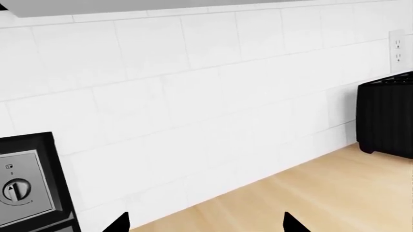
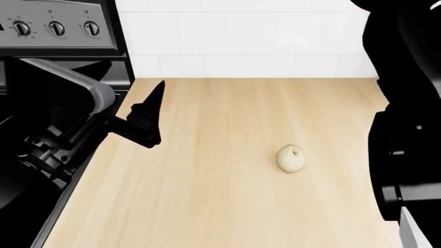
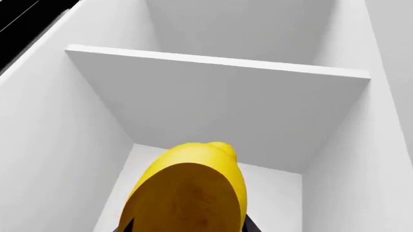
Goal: Pick the lemon, apricot from the counter and place them in the cabinet. Then close the cabinet.
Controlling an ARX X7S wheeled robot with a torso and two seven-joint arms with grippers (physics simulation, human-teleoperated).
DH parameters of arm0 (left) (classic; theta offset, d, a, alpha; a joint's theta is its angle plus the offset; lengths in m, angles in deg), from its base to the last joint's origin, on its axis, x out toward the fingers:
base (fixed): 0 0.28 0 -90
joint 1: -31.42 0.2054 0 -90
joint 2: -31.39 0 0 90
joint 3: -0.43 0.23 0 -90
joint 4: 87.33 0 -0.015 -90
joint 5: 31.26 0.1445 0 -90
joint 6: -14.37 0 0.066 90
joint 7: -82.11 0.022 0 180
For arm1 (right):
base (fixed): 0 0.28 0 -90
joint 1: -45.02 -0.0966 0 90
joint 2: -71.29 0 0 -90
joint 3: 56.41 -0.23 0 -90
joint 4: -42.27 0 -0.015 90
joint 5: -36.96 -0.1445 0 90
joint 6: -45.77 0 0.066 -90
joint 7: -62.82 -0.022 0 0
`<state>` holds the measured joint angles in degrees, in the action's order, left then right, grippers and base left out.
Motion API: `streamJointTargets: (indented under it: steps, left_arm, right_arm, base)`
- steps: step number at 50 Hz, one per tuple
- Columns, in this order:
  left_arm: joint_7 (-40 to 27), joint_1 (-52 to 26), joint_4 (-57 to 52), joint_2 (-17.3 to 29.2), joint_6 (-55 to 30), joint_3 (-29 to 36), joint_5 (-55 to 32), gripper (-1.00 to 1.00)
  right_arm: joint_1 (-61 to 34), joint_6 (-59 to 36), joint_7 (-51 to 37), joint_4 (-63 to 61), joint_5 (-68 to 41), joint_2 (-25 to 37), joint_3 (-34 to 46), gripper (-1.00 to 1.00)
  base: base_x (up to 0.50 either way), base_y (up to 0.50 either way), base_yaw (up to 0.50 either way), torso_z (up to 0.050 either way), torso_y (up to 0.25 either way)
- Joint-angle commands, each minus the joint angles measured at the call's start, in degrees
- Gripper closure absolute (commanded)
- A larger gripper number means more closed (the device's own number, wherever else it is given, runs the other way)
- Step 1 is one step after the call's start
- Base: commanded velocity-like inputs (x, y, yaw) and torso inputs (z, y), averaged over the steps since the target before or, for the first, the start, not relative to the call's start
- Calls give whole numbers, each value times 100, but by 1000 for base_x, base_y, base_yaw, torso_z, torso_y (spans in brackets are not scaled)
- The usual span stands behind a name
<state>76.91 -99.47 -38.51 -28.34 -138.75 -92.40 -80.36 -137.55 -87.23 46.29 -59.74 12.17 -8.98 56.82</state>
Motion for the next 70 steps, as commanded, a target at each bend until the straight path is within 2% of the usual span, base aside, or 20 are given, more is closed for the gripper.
streamJointTargets:
  steps: [1,16,29,47,53,70]
  left_arm:
    - [7,-34,54,3,53,100,31,-100]
    - [-9,-107,95,-24,88,216,21,-100]
    - [-84,-156,74,-24,58,223,-54,-100]
    - [-108,-158,96,21,102,272,-63,-100]
    - [-114,-169,100,35,114,290,-72,-100]
    - [-187,-212,78,77,76,260,-181,-100]
  right_arm:
    - [-481,720,196,1144,462,-169,158,100]
    - [-1174,976,397,3069,189,-626,-119,100]
    - [-1601,836,153,4001,259,-656,-36,100]
    - [-2237,1072,528,5638,31,-797,-25,100]
    - [-2511,1046,635,6362,32,-870,121,100]
    - [-2890,1043,477,7345,-121,-934,588,100]
  base:
    - [0,0,0,0,0]
    - [0,0,0,0,0]
    - [0,0,0,0,0]
    - [0,0,0,0,0]
    - [0,0,0,0,0]
    - [1,0,0,0,0]
